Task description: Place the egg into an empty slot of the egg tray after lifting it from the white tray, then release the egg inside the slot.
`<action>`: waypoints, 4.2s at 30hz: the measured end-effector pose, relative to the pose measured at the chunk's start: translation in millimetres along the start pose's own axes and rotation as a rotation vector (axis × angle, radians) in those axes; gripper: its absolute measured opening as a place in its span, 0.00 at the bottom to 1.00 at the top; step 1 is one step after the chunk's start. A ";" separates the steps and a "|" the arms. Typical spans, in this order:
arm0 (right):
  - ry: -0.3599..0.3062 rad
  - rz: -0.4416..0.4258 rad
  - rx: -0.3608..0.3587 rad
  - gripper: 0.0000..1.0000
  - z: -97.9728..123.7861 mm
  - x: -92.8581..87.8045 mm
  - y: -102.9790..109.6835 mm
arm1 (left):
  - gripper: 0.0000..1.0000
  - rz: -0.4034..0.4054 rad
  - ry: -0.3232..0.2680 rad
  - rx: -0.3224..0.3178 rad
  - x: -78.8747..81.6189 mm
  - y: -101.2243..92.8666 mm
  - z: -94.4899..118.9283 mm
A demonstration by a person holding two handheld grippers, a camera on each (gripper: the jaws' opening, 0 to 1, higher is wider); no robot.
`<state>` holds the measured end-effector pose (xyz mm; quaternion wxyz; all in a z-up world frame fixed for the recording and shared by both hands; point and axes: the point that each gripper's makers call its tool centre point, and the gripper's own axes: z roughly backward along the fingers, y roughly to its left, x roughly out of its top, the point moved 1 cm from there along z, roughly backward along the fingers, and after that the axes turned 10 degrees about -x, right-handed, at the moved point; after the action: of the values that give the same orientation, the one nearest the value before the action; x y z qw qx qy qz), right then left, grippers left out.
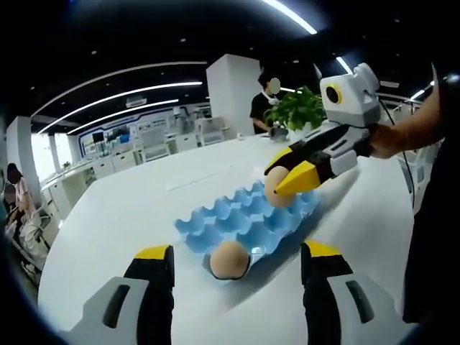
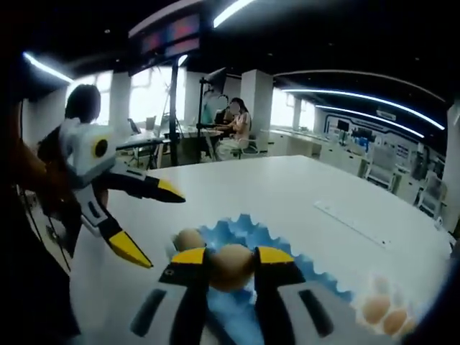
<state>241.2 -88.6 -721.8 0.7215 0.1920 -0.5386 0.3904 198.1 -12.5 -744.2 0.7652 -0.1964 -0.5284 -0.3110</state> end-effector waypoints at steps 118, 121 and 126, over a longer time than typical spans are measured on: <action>0.196 -0.263 -0.654 0.27 170.7 -139.7 -181.3 | 0.67 -0.003 -0.026 -0.017 3.2 -2.0 -1.9; 0.205 -0.279 -0.653 0.25 171.4 -141.5 -182.5 | 0.67 -0.003 -0.029 -0.020 4.8 -2.6 -1.8; 0.251 -0.251 -0.586 0.24 172.4 -143.5 -181.5 | 0.68 -0.009 -0.041 -0.005 8.3 -0.1 -0.3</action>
<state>256.3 -372.9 -769.1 0.8491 -0.0080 -0.5072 0.1477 200.3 -15.0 -736.6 0.7524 -0.2023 -0.5440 -0.3116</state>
